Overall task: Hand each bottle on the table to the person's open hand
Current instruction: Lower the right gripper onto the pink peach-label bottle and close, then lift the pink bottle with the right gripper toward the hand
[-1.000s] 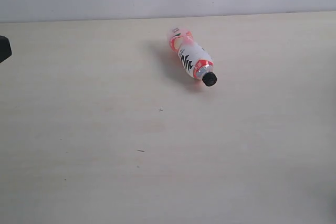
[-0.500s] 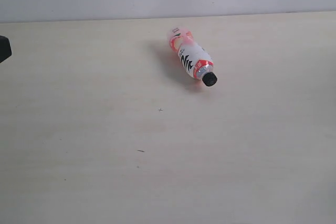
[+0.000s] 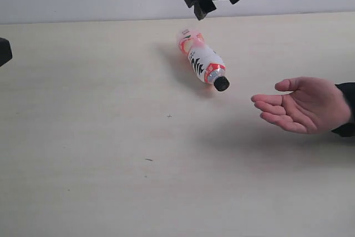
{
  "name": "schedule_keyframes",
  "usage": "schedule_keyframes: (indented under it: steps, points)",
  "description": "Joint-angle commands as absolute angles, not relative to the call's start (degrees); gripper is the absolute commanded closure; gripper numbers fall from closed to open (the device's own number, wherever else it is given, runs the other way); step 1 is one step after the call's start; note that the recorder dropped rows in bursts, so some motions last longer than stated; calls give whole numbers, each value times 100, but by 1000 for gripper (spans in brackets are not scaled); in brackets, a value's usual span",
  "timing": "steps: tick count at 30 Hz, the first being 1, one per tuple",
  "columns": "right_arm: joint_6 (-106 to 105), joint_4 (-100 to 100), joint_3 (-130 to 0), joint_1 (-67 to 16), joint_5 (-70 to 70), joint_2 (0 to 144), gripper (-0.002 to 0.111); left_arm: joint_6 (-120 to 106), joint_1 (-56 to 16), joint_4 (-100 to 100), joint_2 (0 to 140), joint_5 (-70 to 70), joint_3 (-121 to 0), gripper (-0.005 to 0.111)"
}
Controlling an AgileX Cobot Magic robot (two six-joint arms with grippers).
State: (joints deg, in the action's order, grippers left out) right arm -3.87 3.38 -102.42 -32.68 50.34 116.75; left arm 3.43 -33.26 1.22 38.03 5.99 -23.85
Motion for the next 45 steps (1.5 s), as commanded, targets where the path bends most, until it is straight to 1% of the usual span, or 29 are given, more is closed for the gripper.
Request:
schedule_keyframes:
  steps: [1,3,7,19,21,23,24,25,26,27,28,30,38,45]
  points:
    - [-492,0,-10806,-3261,5165,12381,29,331,-3317,142,3774,578,-2367,106]
    - [-492,-30,-11052,-3261,5196,12752,27,331,-3317,142,3774,578,-2367,106]
    - [-492,-30,-11299,-3261,5228,13235,27,331,-3317,142,3774,578,-2367,106]
    - [-639,-30,-11299,-3190,4952,13758,27,331,-3317,142,3774,578,-2367,106]
    - [-638,-30,-11299,-3190,4989,13776,29,331,-3317,142,3774,578,-2367,106]
    - [-627,-31,-11299,-3190,5040,13776,38,331,-3317,142,3774,578,-2367,106]
    - [-586,-31,-11299,-3190,5046,13776,48,331,-3317,142,3774,578,-2367,106]
    - [-586,-31,-11299,-3190,5065,13776,53,331,-3317,142,3774,578,-2367,106]
    - [-586,-31,-11299,-3190,5090,13764,68,331,-3317,142,3774,578,-2367,106]
    - [-586,-31,-11299,-3190,5128,13735,78,331,-3317,142,3774,578,-2367,106]
    - [-586,-31,-11299,-3190,5215,13672,95,331,-3317,142,3774,578,-2367,106]
    - [-522,-31,-11299,-3190,5316,13553,108,331,-3317,142,3774,578,-2367,106]
    - [-427,-31,-11299,-3190,5869,12567,108,331,-3317,142,3774,578,-2367,106]
    - [-285,0,-11299,-3167,6900,11545,108,331,-3317,142,3774,578,-2367,106]
